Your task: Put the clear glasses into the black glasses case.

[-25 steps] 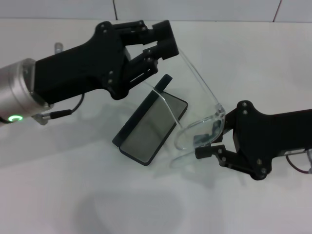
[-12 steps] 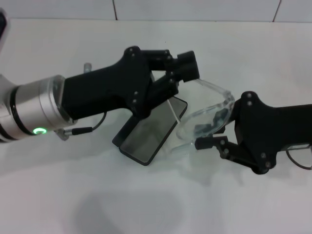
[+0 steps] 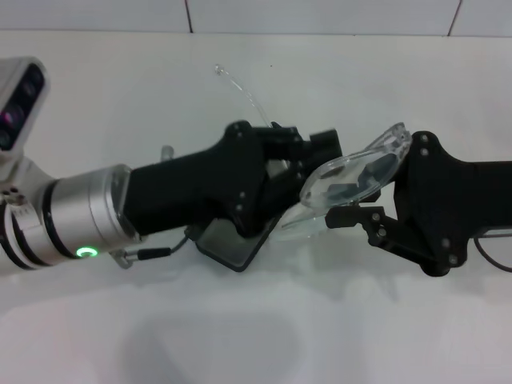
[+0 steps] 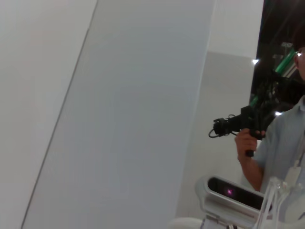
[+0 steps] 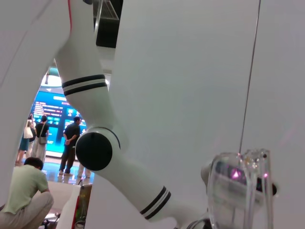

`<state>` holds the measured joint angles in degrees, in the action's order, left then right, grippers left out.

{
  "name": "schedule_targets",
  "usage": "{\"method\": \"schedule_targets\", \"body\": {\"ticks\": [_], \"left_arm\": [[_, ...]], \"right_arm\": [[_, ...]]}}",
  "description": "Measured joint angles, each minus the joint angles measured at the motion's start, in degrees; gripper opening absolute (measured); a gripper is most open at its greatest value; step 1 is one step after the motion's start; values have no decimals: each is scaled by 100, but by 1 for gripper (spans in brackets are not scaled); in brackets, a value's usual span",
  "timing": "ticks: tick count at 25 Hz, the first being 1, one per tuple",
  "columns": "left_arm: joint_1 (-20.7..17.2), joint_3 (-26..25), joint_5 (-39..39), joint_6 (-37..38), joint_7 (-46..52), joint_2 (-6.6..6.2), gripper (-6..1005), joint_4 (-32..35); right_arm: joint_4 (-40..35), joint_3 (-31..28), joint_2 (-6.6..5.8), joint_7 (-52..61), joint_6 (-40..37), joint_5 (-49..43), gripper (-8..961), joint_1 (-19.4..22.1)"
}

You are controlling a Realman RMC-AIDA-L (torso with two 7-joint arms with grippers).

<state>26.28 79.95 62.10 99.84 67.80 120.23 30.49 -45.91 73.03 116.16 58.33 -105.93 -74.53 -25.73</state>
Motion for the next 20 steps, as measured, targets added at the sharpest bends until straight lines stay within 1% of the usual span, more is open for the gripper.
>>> {"method": "schedule_targets", "body": {"ticks": [6, 12, 14, 16, 19, 20], "left_arm": [[-90, 68, -181, 50, -21, 0, 141, -24], [-448, -50, -756, 76, -21, -71, 141, 331], [-576, -271, -813, 80, -21, -80, 141, 451], [-678, -598, -807, 80, -15, -73, 141, 465], [-793, -989, -793, 79, -5, -71, 141, 420], [-793, -989, -793, 79, -5, -71, 141, 420]], "right_arm": [[37, 80, 3, -93, -5, 126, 85, 120], [206, 57, 1, -187, -6, 168, 86, 223], [226, 57, -7, -216, -64, 237, 86, 261], [230, 47, -14, -232, -198, 344, 86, 294], [231, -24, -32, -233, -596, 628, 86, 357], [227, -63, -38, -233, -718, 688, 86, 370]]}}
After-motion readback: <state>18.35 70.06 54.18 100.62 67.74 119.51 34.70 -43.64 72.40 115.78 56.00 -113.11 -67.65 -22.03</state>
